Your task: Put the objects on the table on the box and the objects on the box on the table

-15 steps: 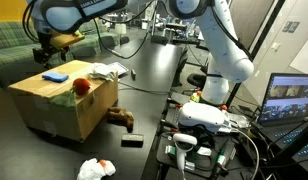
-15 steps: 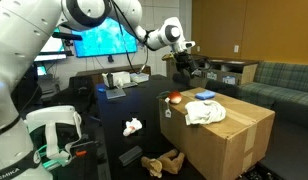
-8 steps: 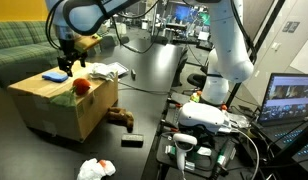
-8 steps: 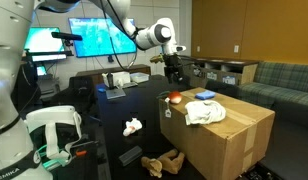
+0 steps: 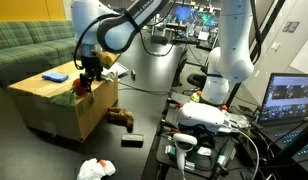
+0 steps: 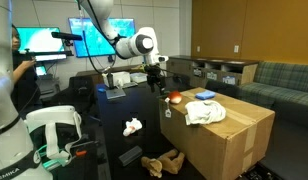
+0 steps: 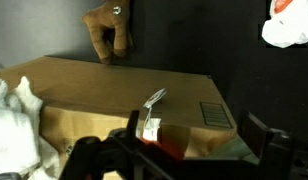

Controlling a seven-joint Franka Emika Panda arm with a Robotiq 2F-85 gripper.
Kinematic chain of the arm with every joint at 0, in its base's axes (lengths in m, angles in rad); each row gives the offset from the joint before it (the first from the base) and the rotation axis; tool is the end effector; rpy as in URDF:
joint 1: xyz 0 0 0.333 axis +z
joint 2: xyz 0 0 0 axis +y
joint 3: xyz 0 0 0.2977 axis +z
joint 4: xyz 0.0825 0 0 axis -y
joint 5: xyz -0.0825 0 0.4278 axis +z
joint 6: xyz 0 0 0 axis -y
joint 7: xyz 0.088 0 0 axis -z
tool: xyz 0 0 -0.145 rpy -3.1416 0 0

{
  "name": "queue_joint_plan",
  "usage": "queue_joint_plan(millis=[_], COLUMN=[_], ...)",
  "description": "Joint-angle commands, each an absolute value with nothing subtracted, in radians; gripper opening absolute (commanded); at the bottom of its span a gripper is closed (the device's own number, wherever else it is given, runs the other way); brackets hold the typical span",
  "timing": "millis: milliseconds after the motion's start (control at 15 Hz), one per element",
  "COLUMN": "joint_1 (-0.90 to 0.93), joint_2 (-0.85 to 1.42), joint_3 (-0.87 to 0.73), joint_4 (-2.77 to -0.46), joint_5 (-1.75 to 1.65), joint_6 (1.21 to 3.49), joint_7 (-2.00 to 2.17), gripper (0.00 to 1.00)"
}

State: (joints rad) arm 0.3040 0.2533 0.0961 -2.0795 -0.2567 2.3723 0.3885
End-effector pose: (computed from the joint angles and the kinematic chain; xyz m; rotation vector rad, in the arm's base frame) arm 0.5704 0.2316 0.2248 2.9946 0.2841 0.1504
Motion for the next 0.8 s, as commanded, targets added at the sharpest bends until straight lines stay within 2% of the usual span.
queue_joint_plan(millis=[0, 733], joint_1=[0.291, 0.315], joint_2=[0.169, 0.239], joint_3=[0.124, 0.083], joint_4=[-2.220, -2.183], joint_5=[-0.228, -0.298], joint_6=[2.531, 2.745], joint_7=[0.400, 0.457], gripper=[1.00, 1.00])
